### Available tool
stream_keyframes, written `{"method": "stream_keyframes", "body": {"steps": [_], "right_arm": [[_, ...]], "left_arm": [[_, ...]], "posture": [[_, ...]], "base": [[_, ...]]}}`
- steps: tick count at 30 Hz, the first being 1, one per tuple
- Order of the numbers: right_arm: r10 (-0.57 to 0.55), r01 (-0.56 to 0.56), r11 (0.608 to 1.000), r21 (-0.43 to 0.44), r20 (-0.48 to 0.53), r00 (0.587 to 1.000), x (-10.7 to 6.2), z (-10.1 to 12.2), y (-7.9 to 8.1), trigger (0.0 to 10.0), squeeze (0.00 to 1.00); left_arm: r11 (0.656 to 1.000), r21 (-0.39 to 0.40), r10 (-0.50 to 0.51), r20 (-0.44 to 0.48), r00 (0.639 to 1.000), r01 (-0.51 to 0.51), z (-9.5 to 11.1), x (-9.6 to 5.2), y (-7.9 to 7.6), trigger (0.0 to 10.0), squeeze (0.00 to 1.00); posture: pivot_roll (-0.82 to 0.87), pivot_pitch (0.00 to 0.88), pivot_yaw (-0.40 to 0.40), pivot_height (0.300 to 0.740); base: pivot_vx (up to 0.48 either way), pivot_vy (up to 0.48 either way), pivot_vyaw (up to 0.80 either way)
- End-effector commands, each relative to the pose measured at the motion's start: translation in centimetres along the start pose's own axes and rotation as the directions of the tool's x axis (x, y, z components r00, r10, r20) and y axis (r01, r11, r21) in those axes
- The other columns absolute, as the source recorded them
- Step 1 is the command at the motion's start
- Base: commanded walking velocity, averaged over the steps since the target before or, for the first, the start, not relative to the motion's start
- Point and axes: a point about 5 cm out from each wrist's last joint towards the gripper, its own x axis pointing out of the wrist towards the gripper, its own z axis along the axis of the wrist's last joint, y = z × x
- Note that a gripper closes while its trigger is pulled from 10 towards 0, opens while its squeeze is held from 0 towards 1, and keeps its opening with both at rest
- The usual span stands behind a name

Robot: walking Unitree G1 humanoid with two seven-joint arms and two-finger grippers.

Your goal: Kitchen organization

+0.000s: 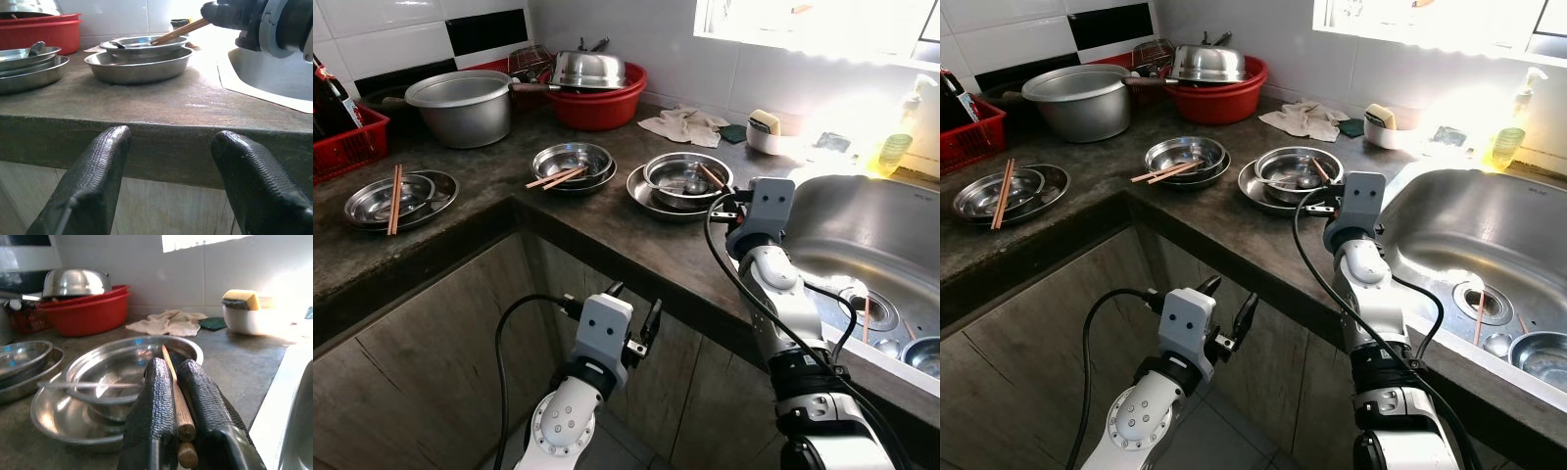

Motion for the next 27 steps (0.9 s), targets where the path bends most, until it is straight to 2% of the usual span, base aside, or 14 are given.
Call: {"method": "stream_keyframes", "body": {"steps": [1,8,9,10,15,18,19,24,27], "right_arm": [[-0.001,-0.001,1.0,0.028,0.087,0.996,0.1,2.2,0.2,0.0,0.0],[0.01,-0.02,0.998,0.053,0.179,0.984,-1.9,4.1,0.7,0.0,0.0],[0.008,-0.022,0.998,0.064,0.197,0.98,-3.1,4.5,1.0,0.0,0.0],[0.008,-0.022,0.998,0.064,0.197,0.98,-3.1,4.5,1.0,0.0,0.0],[-0.036,0.06,0.994,-0.091,0.25,0.968,-6.0,4.7,0.6,0.0,0.0],[-0.042,0.073,0.99,-0.117,0.248,0.968,-6.6,4.5,0.5,0.0,0.0],[-0.059,0.095,0.983,-0.156,0.222,0.973,-8.4,3.6,0.1,0.0,0.0],[-0.098,0.126,0.972,-0.198,0.146,0.984,-10.7,2.2,-0.5,0.0,0.0],[-0.121,0.147,0.968,-0.206,0.134,0.984,-11.1,2.0,-0.8,0.0,0.0]], "left_arm": [[1.0,0.003,0.003,0.001,1.0,-0.003,0.0,0.1,0.1,10.0,0.0],[1.0,0.004,0.008,0.001,1.0,-0.008,0.0,0.2,0.2,10.0,0.0],[1.0,0.003,0.006,0.003,1.0,-0.006,0.0,0.3,0.2,10.0,0.0],[1.0,0.003,0.006,0.003,1.0,-0.006,0.0,0.3,0.2,10.0,0.0],[1.0,0.007,0.01,0.008,1.0,-0.01,0.0,0.4,0.3,10.0,0.0],[1.0,0.009,0.017,0.009,1.0,-0.017,0.0,0.5,0.4,10.0,0.0],[1.0,0.01,0.022,0.009,1.0,-0.022,0.0,0.5,0.6,10.0,0.0],[1.0,0.007,0.015,0.01,1.0,-0.015,-0.1,0.6,0.7,10.0,0.0],[1.0,0.001,0.007,0.014,1.0,-0.007,-0.1,0.7,0.5,10.0,0.0]], "posture": [[0.15,0.0,-0.046,0.74],[0.14,0.0,-0.045,0.74],[0.13,0.0,-0.041,0.74],[0.13,0.0,-0.041,0.74],[0.13,0.0,-0.039,0.74],[0.13,0.0,-0.039,0.74],[0.12,0.0,-0.034,0.74],[0.1,0.0,-0.023,0.74],[0.1,0.0,-0.022,0.74]], "base": [[0.0,0.0,0.0],[0.0,0.0,0.0],[0.0,0.0,0.0],[0.0,0.0,0.0],[0.0,0.0,0.0],[0.0,0.0,0.0],[0.0,0.0,0.0],[0.0,0.0,-0.16],[0.0,0.0,-0.8]]}}
